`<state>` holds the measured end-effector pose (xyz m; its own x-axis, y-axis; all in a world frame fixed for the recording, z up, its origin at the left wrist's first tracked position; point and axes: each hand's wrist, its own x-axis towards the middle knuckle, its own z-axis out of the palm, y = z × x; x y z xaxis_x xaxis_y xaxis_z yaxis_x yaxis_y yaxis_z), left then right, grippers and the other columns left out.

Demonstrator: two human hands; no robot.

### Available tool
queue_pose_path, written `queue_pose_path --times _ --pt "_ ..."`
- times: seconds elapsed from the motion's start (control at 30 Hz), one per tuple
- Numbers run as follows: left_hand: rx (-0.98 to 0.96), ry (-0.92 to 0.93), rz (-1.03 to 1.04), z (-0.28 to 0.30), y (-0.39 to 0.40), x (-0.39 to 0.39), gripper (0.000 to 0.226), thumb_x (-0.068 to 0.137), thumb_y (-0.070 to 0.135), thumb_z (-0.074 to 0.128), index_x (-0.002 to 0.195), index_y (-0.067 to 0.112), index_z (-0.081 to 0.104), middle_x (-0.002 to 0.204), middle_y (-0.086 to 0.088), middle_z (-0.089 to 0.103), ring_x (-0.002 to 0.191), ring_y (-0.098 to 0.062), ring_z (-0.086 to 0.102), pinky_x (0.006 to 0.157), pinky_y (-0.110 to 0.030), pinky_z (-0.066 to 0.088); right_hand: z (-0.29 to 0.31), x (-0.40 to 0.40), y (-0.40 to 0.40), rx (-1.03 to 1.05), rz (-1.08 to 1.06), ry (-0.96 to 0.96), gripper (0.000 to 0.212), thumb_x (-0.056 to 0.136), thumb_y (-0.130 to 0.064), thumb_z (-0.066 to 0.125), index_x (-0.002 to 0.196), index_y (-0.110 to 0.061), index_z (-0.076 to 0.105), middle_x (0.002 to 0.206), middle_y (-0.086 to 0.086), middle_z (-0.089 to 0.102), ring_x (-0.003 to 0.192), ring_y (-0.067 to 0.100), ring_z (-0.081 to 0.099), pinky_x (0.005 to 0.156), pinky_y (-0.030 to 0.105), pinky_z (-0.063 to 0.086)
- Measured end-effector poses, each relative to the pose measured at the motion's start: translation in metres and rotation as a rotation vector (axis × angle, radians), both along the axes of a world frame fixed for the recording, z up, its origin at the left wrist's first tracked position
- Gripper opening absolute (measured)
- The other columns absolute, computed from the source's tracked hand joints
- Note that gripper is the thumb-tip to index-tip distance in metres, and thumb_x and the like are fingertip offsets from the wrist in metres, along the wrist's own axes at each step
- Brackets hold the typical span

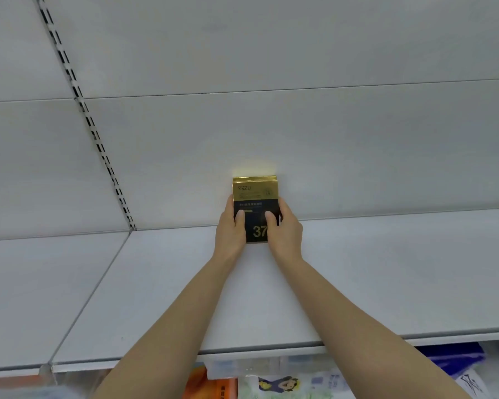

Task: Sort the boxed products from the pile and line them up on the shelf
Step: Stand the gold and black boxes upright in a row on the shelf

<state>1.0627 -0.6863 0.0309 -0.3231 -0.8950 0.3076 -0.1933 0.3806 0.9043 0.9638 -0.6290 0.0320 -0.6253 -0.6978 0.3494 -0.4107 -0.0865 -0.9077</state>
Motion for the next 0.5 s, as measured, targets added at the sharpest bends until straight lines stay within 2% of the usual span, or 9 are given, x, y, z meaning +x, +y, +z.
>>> queue_pose_path --times 0.07,0.13,0.17,0.23,0.3,0.37,0.43,0.5 --pt "0.009 -0.041 0.005 0.0 -0.001 0.002 0.035 0.103 0.017 0.032 0.136 0.028 0.041 0.12 0.009 0.058 0.108 -0.007 0.057 0.084 -0.022 0.049 0.0 -0.006 0.008 0.048 -0.011 0.031 0.036 0.1 -0.016 0.048 0.136 -0.017 0.051 0.121 -0.004 0.06 0.119 0.019 0.055 0.094 0.026 0.046" --pt "0.019 -0.116 0.099 0.002 0.0 0.002 0.037 0.103 0.025 0.037 0.139 0.018 0.037 0.133 -0.007 0.053 0.122 -0.023 0.05 0.097 -0.041 0.05 -0.002 -0.014 0.018 0.138 -0.05 0.097 0.047 0.101 -0.022 0.047 0.147 -0.015 0.039 0.146 0.0 0.048 0.136 0.018 0.042 0.107 0.029 0.036" --pt "-0.015 -0.203 0.187 0.004 0.003 0.003 0.046 0.102 0.028 0.04 0.145 0.014 0.032 0.144 -0.013 0.044 0.131 -0.028 0.042 0.107 -0.046 0.042 -0.001 -0.019 0.024 0.17 -0.061 0.147 0.05 0.102 -0.024 0.047 0.15 -0.015 0.035 0.151 0.0 0.041 0.139 0.017 0.038 0.11 0.03 0.032" --pt "-0.209 -0.335 0.315 0.013 0.016 0.003 0.061 0.101 0.028 0.049 0.152 0.009 0.023 0.155 -0.014 0.03 0.142 -0.031 0.028 0.117 -0.043 0.027 0.002 -0.031 0.041 0.224 -0.081 0.295 0.052 0.102 -0.025 0.045 0.151 -0.016 0.031 0.154 0.0 0.037 0.141 0.017 0.035 0.112 0.03 0.029" --pt "-0.504 -0.436 0.316 0.022 0.029 0.001 0.064 0.096 0.023 0.057 0.151 0.007 0.028 0.154 -0.015 0.033 0.142 -0.032 0.029 0.116 -0.044 0.027 0.008 -0.042 0.061 0.264 -0.128 0.512 0.052 0.101 -0.024 0.048 0.15 -0.013 0.034 0.152 0.003 0.04 0.138 0.021 0.038 0.11 0.031 0.031" --pt "-0.705 -0.536 0.249 0.029 0.04 -0.008 0.058 0.093 0.022 0.06 0.146 0.007 0.04 0.149 -0.014 0.041 0.137 -0.033 0.037 0.112 -0.044 0.033 0.014 -0.053 0.085 0.24 -0.191 0.7 0.05 0.096 -0.019 0.057 0.142 -0.006 0.045 0.141 0.01 0.052 0.129 0.028 0.049 0.105 0.037 0.038" --pt "-0.775 -0.599 0.154 0.033 0.057 -0.021 0.053 0.092 0.022 0.06 0.142 0.009 0.046 0.143 -0.011 0.049 0.131 -0.03 0.046 0.106 -0.042 0.038 0.013 -0.066 0.108 0.172 -0.278 0.811 0.046 0.087 -0.014 0.068 0.13 -0.001 0.056 0.125 0.014 0.063 0.113 0.033 0.061 0.096 0.041 0.046" --pt "-0.805 -0.606 0.082 0.034 0.08 -0.038 0.049 0.095 0.026 0.058 0.141 0.012 0.047 0.138 -0.008 0.054 0.125 -0.027 0.051 0.102 -0.04 0.042 0.011 -0.082 0.135 0.149 -0.356 0.866 0.043 0.084 -0.016 0.071 0.123 -0.002 0.06 0.116 0.013 0.067 0.105 0.032 0.064 0.092 0.04 0.049"
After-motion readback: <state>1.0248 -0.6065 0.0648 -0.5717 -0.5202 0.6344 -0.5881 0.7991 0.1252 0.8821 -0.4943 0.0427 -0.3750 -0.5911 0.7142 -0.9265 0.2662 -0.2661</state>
